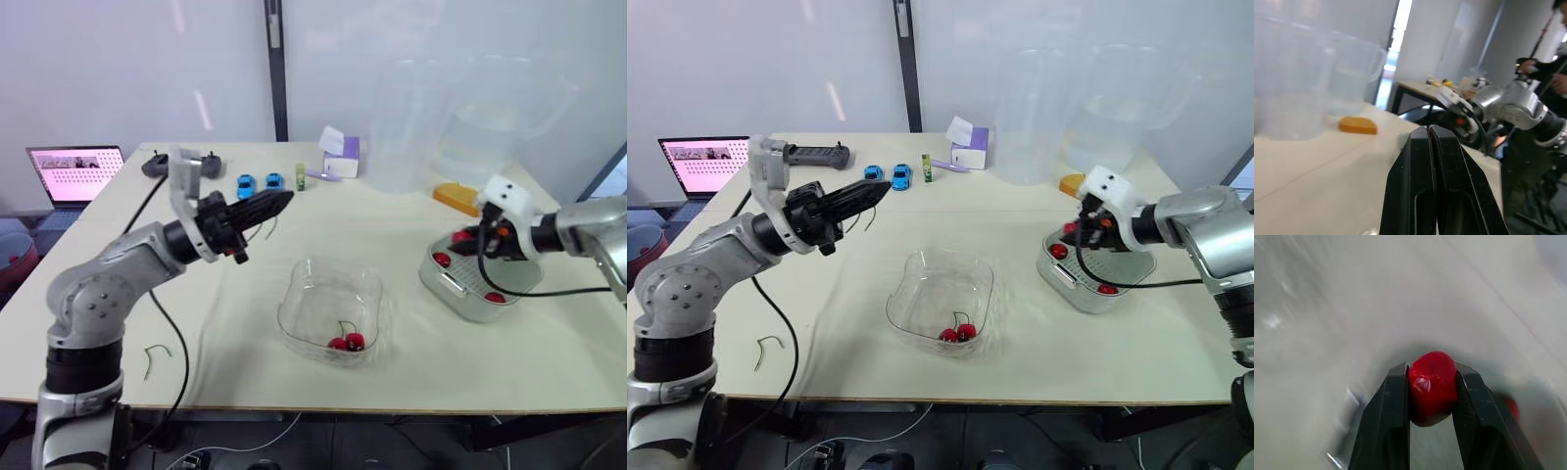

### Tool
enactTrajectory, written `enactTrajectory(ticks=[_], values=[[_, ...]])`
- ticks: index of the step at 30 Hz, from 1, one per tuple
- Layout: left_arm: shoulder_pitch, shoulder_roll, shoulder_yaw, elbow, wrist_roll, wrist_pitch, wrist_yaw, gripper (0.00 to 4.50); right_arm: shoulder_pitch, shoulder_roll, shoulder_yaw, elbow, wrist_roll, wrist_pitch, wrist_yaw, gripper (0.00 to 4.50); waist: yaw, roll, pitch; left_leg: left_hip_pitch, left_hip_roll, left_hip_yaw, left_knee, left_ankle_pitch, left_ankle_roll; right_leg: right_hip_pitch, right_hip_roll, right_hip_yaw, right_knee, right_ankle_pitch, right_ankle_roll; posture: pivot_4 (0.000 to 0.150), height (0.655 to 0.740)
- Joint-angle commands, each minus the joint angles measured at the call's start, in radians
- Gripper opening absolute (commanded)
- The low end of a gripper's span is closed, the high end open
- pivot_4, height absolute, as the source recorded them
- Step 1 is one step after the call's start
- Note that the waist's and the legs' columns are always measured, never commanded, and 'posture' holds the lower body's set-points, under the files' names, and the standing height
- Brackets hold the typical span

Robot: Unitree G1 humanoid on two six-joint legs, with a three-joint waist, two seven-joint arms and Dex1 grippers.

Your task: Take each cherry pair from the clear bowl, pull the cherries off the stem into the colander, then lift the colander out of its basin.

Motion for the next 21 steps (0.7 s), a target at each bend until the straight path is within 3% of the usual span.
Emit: enactTrajectory(ticks=[1,4,7,12,15,21], values=[[0.026,0.022,0.031,-0.047,0.002,-0.018,-0.013,0.0,-0.023,0.009,0.021,0.069,-0.105,-0.102,0.032,0.89,-0.003,0.0,0.0,0.0,0.0,0.0,0.0,0.0,0.0,0.0,0.0,0.0,0.0,0.0,0.0,0.15,0.74],[0.051,0.028,0.042,-0.061,0.0,-0.019,-0.005,0.0,-0.042,0.016,0.022,0.136,-0.168,-0.127,0.032,0.89,0.001,0.0,0.0,0.0,0.0,0.0,0.0,0.0,0.0,0.0,0.0,0.0,0.0,0.0,0.0,0.15,0.74],[0.072,0.031,0.049,-0.073,-0.003,-0.021,0.002,0.0,-0.061,0.023,0.007,0.154,-0.18,-0.121,0.069,2.07,0.008,0.0,0.0,0.0,0.0,-0.001,0.0,0.0,0.0,0.0,0.0,0.0,0.0,0.0,0.0,0.15,0.74],[0.09,0.032,0.056,-0.082,-0.002,-0.019,0.006,0.0,-0.106,0.024,-0.026,0.153,-0.176,-0.104,0.123,4.47,0.008,0.0,0.0,0.0,0.0,-0.002,0.0,0.0,0.0,0.0,0.0,0.0,0.0,0.0,0.0,0.15,0.74],[0.098,0.031,0.072,-0.079,-0.024,-0.009,0.018,0.0,-0.171,0.038,-0.052,0.082,-0.109,-0.028,0.216,4.49,0.007,0.0,0.0,0.0,0.0,-0.002,0.0,0.0,0.0,0.0,0.0,0.0,-0.001,0.0,0.0,0.15,0.74],[0.171,0.109,0.11,-0.077,-0.023,0.016,0.004,0.0,-0.283,0.121,-0.186,-0.141,0.203,0.239,0.367,4.49,0.008,0.002,0.001,0.0,0.001,-0.004,-0.001,0.0,0.0,-0.001,0.0,0.0,-0.001,0.0,0.0,0.15,0.74]])
